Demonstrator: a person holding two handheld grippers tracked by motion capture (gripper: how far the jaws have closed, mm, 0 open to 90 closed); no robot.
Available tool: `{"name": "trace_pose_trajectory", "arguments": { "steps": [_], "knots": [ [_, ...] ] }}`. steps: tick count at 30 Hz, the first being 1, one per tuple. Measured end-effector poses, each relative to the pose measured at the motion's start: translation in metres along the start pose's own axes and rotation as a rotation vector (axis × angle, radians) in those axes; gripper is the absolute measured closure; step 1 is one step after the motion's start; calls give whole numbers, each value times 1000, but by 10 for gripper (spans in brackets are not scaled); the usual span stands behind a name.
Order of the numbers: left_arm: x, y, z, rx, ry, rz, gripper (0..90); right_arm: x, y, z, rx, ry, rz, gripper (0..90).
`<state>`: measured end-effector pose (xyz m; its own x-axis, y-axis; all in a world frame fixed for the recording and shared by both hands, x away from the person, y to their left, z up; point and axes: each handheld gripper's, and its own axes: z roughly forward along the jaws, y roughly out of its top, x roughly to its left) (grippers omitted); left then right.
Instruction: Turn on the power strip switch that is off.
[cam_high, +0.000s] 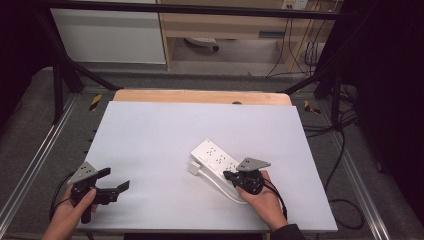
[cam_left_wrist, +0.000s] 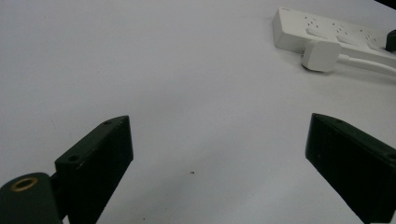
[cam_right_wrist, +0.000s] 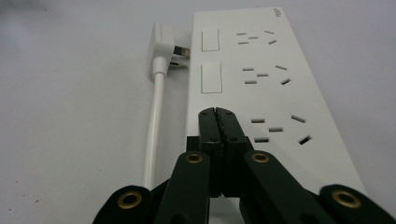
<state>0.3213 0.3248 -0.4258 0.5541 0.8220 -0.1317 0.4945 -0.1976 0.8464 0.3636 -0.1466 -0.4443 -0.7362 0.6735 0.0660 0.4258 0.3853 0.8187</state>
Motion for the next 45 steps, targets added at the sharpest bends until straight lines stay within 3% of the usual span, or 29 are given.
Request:
{"name": "trace_pose_trajectory", "arguments": {
  "steps": [21,45],
  "knots": [
    [0,0,0,1,0,0,77,-1,1,-2,-31,3,-9,900],
    [0,0,0,-2,-1,-2,77,-8,4,-11,-106,-19,41,827]
  ]
}}
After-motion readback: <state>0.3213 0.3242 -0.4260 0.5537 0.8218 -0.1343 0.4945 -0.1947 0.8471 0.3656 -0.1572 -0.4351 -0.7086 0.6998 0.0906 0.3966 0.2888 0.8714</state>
